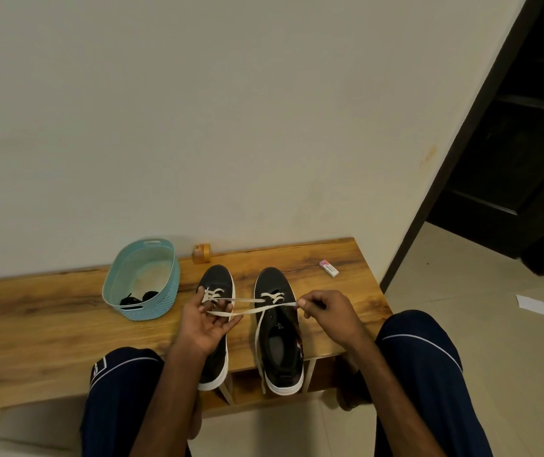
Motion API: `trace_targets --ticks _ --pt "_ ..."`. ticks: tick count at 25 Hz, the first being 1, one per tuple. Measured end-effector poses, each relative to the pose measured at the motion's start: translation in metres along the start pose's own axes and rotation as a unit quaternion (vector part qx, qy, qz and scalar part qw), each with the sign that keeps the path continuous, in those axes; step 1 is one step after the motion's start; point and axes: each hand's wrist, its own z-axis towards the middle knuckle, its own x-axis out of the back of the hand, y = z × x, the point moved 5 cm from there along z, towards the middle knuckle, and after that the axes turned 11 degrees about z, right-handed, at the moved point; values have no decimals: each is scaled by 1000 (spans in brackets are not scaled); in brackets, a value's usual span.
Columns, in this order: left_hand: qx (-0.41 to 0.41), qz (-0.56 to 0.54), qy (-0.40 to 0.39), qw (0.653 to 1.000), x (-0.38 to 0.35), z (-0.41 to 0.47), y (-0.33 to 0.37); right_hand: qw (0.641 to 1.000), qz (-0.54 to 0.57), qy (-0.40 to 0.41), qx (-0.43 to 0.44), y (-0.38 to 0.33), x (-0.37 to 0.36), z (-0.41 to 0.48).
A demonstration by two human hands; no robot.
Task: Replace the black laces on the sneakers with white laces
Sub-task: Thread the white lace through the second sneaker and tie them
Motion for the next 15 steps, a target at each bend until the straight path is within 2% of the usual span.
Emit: trace_targets --ticks 3,9,11,15 --pt "1 2 0 1000 1 1 -2 998 39 -7 41 -5 0 -3" --pt "-15 27 13 999 2 1 -3 997 25 9 67 -8 2 -6" --pt "-11 40 14 999 3 3 -6 996 -10 20 84 -10 4 -7" --pt "-13 65 33 997 6 5 -9 977 -177 43 109 -16 5 -7"
